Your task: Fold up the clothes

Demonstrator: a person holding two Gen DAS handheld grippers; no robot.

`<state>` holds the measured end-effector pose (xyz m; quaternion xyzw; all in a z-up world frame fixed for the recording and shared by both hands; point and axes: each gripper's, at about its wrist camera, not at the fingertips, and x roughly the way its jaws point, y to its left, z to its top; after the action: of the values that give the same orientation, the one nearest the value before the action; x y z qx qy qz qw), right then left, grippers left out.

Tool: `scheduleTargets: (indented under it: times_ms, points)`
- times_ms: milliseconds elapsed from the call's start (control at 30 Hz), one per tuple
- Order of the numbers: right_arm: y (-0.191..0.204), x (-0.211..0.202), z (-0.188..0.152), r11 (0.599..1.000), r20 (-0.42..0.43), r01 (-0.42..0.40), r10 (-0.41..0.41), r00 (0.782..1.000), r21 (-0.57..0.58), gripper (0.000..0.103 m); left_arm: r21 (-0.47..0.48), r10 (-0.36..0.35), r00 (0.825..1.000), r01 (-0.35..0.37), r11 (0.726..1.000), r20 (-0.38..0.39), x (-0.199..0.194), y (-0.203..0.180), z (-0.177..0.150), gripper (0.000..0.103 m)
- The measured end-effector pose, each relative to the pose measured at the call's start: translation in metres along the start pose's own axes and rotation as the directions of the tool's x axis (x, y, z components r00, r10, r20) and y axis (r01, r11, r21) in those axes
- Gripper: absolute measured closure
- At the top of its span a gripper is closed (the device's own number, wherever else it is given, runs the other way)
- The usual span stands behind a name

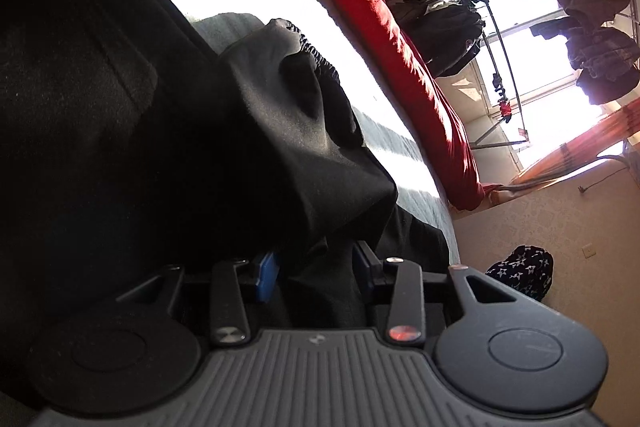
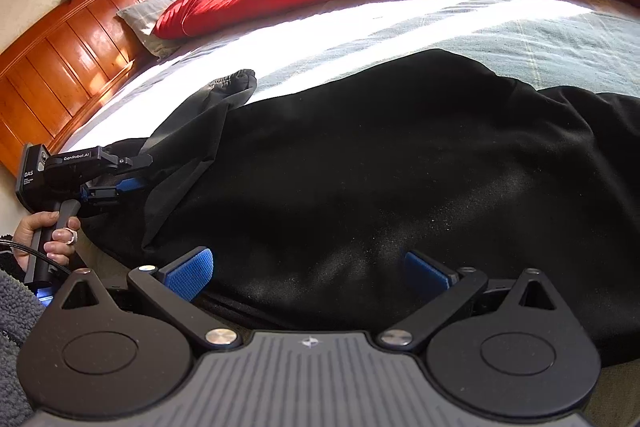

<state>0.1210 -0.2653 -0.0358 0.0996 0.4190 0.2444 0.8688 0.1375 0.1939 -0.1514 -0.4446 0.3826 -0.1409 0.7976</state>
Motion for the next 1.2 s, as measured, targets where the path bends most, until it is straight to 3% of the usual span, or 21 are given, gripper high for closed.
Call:
scheduleTargets:
  times_ms: [167,300,500,567,667,800,1033,1200]
  points:
    - [-0.003,0.003,-0.005,1.000,0.004,-0.023,0.023,1.000,0.016,0.000,-0.019,-0.029,0.991,0.027,0.999,-0.127,0.007,-0.012,-0.019,0.053]
    - [-0.001,0.009,-0.005,0.999,0.010,-0.049,0.049,0.999,0.016,0.000,-0.025,-0.046,0.990,0.043,0.999,-0.136,0.024,-0.015,-0.021,0.049]
    - [0.002,0.009,-0.003,0.998,0.017,-0.057,0.056,0.998,0.007,0.000,0.048,-0.086,0.987,0.094,0.994,-0.137,0.048,-0.024,-0.010,0.046]
    - [0.001,0.008,-0.004,0.999,0.014,-0.049,0.049,0.999,0.012,0.000,0.076,-0.088,0.988,0.098,0.992,-0.125,0.047,-0.024,-0.012,0.055]
    - [-0.002,0.006,-0.006,0.999,0.012,-0.040,0.039,0.999,0.025,0.000,0.134,-0.006,0.993,0.022,0.991,-0.120,0.045,-0.024,-0.017,0.101]
    - [-0.005,0.005,-0.005,0.999,0.004,-0.025,0.025,1.000,0.030,0.000,0.161,-0.032,0.994,0.049,0.986,-0.105,0.034,-0.039,-0.019,0.101]
    - [-0.009,-0.007,-0.002,1.000,0.002,-0.012,0.012,1.000,0.004,0.000,0.129,-0.094,0.991,0.105,0.986,-0.094,0.005,-0.061,-0.015,0.102]
    - [-0.012,-0.015,-0.003,1.000,-0.009,0.013,-0.013,1.000,-0.009,0.000,0.048,-0.020,0.992,0.026,0.999,-0.122,0.007,-0.033,-0.021,0.103]
